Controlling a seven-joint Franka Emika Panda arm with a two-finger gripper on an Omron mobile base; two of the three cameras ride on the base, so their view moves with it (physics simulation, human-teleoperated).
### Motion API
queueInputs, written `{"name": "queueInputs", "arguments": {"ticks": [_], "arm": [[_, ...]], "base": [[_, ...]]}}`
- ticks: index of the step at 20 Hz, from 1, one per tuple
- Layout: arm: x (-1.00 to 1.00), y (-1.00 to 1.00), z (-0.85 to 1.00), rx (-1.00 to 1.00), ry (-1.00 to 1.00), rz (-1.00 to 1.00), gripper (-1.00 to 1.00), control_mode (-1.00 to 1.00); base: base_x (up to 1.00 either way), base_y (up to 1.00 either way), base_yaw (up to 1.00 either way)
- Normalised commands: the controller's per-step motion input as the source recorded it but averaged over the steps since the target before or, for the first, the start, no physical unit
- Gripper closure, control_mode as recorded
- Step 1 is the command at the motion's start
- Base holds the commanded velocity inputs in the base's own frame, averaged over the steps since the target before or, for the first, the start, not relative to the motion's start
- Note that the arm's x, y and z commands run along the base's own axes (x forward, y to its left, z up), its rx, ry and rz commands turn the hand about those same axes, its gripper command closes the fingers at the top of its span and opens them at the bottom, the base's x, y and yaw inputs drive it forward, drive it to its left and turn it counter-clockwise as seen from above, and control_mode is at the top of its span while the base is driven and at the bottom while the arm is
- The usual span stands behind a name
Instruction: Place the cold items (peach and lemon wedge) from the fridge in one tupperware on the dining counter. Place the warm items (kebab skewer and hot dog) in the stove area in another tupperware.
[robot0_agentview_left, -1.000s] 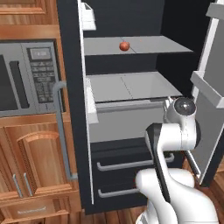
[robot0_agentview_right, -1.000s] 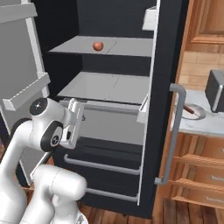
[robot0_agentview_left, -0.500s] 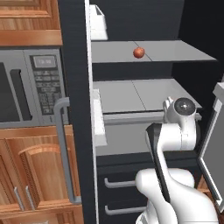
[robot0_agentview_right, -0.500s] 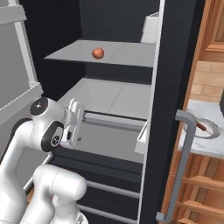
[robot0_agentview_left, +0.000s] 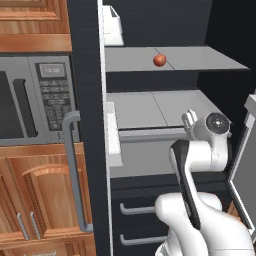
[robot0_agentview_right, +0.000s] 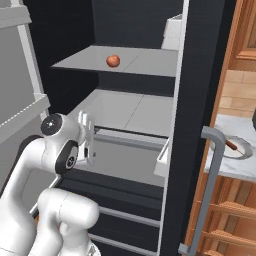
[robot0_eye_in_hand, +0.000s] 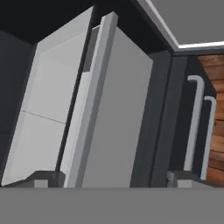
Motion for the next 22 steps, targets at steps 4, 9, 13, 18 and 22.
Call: {"name": "queueInputs", "arguments": {"ticks": [4, 9, 13, 18, 22], "arm": [[0.06, 0.0, 0.8, -0.06, -0.13, 0.21, -1.0, -1.0], [0.0, 0.0, 1.0, -0.24, 0.0, 0.16, -1.0, -1.0], [0.0, 0.0, 1.0, -0.36, 0.1, 0.08, -1.0, -1.0], [0.0, -0.21, 0.9, -0.29, 0.19, 0.2, -1.0, -1.0], [0.0, -0.47, 0.77, -0.15, 0.37, 0.23, -1.0, -1.0]], "base": [[0.0, 0.0, 0.0], [0.0, 0.0, 0.0], [0.0, 0.0, 0.0], [0.0, 0.0, 0.0], [0.0, 0.0, 0.0]]}}
